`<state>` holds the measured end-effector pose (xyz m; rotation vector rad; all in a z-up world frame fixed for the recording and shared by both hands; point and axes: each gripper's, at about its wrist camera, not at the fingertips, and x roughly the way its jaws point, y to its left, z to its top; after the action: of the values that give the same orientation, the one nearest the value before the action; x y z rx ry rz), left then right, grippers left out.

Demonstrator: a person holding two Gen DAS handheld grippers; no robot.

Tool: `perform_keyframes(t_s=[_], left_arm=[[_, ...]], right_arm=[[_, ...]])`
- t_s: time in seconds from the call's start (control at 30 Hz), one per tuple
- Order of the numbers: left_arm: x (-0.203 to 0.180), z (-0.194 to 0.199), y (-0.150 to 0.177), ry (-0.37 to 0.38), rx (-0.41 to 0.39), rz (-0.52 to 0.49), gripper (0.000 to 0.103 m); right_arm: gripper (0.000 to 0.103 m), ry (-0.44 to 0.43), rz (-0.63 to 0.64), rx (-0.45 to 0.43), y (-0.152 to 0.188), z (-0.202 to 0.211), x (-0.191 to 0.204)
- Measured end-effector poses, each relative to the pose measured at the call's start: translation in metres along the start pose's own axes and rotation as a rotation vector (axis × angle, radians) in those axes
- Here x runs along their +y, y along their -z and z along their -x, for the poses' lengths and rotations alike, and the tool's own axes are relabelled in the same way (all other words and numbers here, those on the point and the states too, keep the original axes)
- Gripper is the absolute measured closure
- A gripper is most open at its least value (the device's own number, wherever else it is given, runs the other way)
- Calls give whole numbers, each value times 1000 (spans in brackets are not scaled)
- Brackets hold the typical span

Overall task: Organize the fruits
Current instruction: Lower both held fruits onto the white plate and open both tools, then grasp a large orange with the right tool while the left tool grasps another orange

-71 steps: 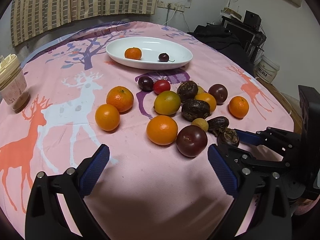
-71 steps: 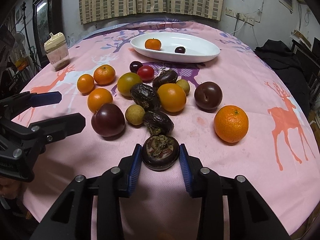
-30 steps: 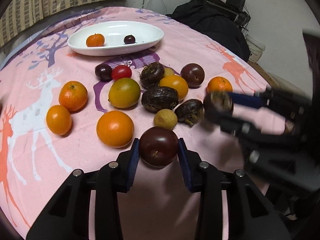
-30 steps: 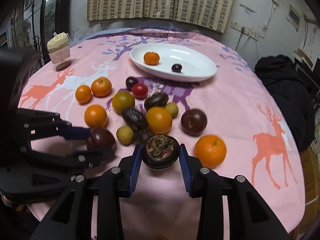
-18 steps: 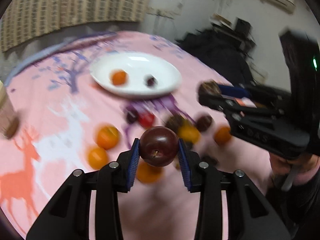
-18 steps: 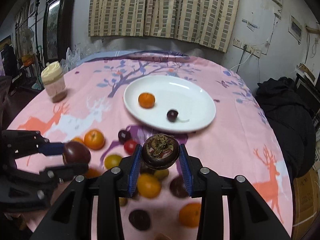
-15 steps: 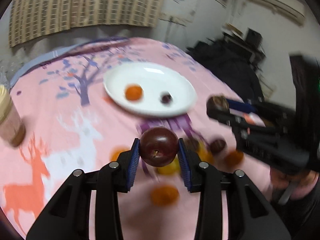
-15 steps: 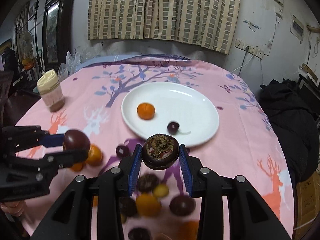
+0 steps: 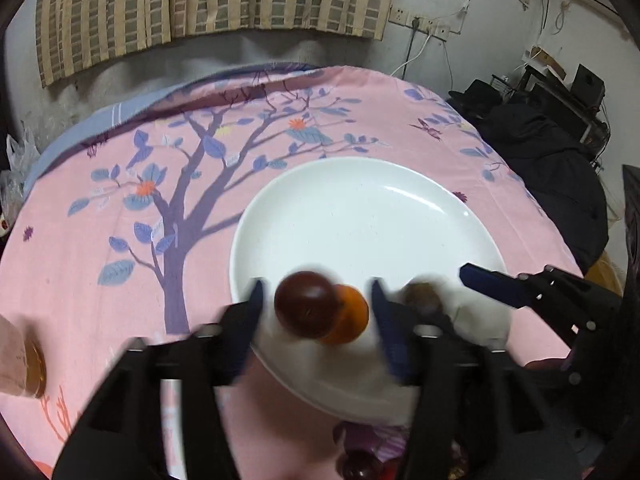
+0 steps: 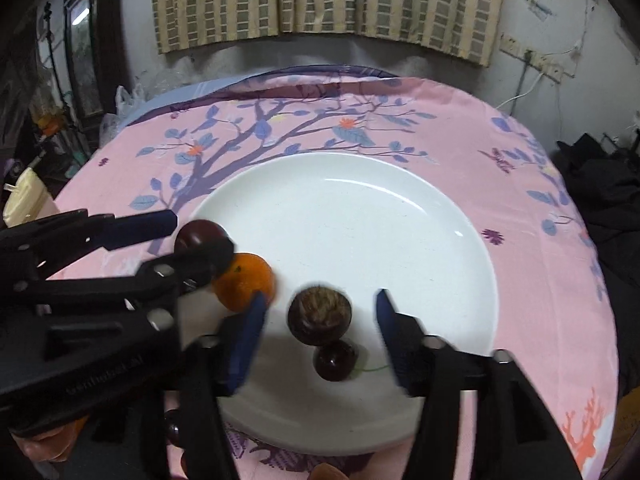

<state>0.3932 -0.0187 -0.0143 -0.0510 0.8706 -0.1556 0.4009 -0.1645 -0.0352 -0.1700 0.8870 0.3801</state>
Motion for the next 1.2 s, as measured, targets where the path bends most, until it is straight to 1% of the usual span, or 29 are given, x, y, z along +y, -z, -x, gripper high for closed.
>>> perform_keyframes(t_s=[0.07,0.13,0.17,0.3,0.33,0.4,0.5,0.57,0.67,0.77,0.83,0.9,0.97,1.07,1.13,1.2], left_arm=[[-3,7,1,-11,-30,-16,34],[-3,12,1,-3,-38,-22,28],[-3,15,1,4,-44,-23,28],[-5,37,12,16,-62,-24,28],[-5,46,19,22,-68,-23,26],[-5,65,37,27,-84,-20,22],[-7,90,68,24,-102,-39,22],[-8,103,89,48,-101,-43,22],[-12,117,118,63,-92,-69,22],[-18,127,148,96,-70,-82,22],[-23,131,164,98,-59,-102,22],[-27,131,177,106,-43,-113,22],[-30,129,187,107,-20,-115,22],[-33,125,194,91,2,-106,23],[-34,125,195,94,9,-102,23],[-34,125,196,81,8,-106,23]], right_arm=[[41,-69,13,6,0,2,-3],[41,-119,20,3,-1,6,-4],[41,-154,23,1,1,9,-4],[40,-228,26,-27,16,34,-9],[39,-238,36,-30,22,41,-9],[39,-253,66,-42,39,59,-11],[39,-267,102,-45,71,84,-15],[39,-290,129,-40,96,103,-19],[39,-320,165,-25,130,124,-25],[39,-299,173,-5,160,136,-33],[39,-288,170,12,181,139,-39],[39,-288,154,21,193,139,-43],[39,-285,143,29,202,137,-45],[40,-288,146,37,206,132,-42],[41,-255,158,36,207,131,-38],[46,-234,154,37,204,128,-38]])
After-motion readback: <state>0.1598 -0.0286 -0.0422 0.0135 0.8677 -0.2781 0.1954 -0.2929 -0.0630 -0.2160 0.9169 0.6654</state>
